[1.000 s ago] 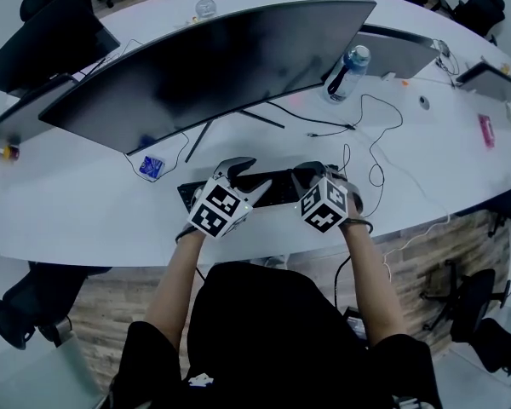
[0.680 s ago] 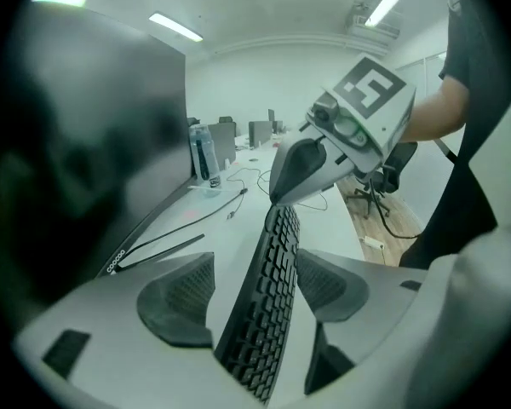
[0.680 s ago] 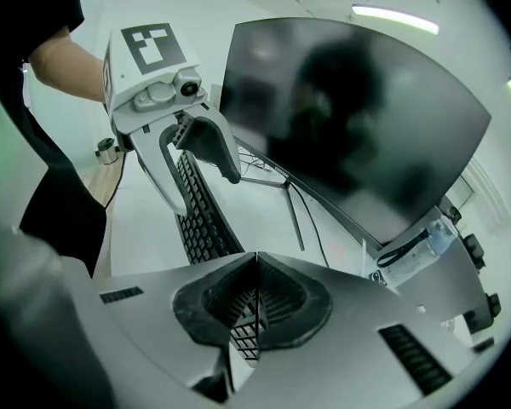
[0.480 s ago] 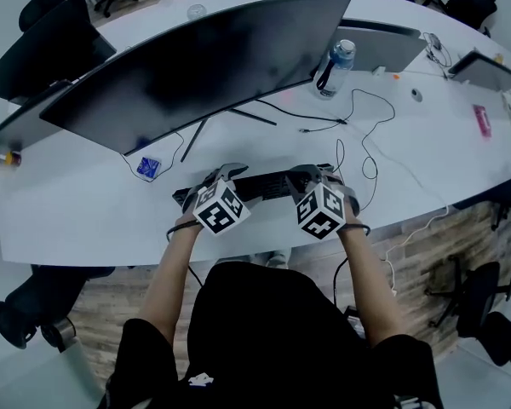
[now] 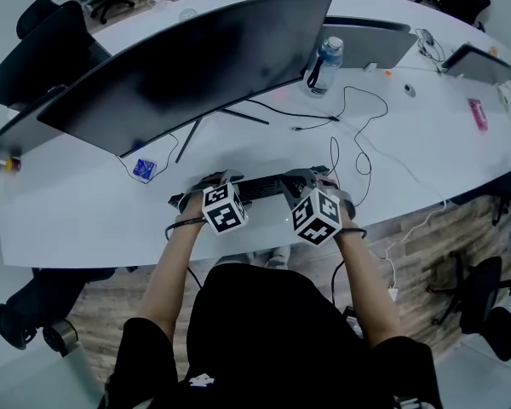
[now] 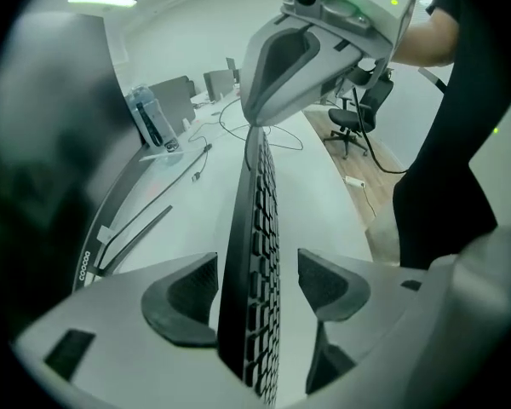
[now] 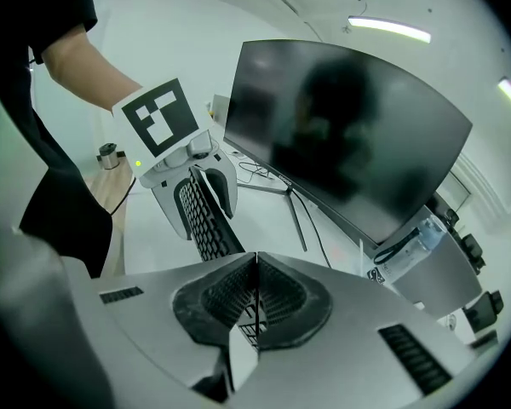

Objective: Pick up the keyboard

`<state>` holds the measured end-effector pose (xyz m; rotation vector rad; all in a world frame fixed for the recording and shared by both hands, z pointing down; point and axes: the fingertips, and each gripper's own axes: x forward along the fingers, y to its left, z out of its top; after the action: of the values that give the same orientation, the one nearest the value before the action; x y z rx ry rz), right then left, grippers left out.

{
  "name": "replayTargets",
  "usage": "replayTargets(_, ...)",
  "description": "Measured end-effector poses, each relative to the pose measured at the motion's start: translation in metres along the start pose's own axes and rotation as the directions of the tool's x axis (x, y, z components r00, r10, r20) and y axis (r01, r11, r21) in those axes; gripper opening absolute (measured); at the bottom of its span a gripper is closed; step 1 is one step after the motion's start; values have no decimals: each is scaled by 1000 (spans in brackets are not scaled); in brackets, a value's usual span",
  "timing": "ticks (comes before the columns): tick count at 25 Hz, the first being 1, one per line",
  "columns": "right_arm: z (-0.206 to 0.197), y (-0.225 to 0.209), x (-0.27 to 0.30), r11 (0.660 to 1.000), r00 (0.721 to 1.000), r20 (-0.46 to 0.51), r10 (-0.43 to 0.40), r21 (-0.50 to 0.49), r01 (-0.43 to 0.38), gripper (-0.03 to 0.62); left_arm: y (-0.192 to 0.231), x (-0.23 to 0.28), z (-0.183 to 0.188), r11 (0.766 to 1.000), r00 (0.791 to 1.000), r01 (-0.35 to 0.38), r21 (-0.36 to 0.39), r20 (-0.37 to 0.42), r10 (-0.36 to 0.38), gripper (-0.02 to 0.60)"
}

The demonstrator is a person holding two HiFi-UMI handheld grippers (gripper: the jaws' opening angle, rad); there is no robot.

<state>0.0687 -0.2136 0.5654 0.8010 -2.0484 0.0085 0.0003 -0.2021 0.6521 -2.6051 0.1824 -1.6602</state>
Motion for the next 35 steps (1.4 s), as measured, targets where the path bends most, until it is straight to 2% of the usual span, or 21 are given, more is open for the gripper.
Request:
replayTargets(2,0,2,-2,1000,1000,2,-2,-4,2,9,-3,4,-5,1000,999,5,15,-36,-5,299)
replayTargets(8,-3,5,-6,1000,1000,9,0,2,0,9,-3,5,-1,999,998,-20,45,-62,22,161)
replayTargets(21,-9,9,-14,1000,1000,3,4,-8,-4,11,-12,4,3,999,998,-8,39,-66,10,129)
replayTargets(27,-15,14,-17,999,1000,-7,17,-28,-18,11,-17,2,3,1000,999,-23,8,-47,24,94)
replayTargets(35,-19,17,-23,998,1000,-7,30,-49,-30,12,-23,0,6,1000,998,-27,3,-59,27,94)
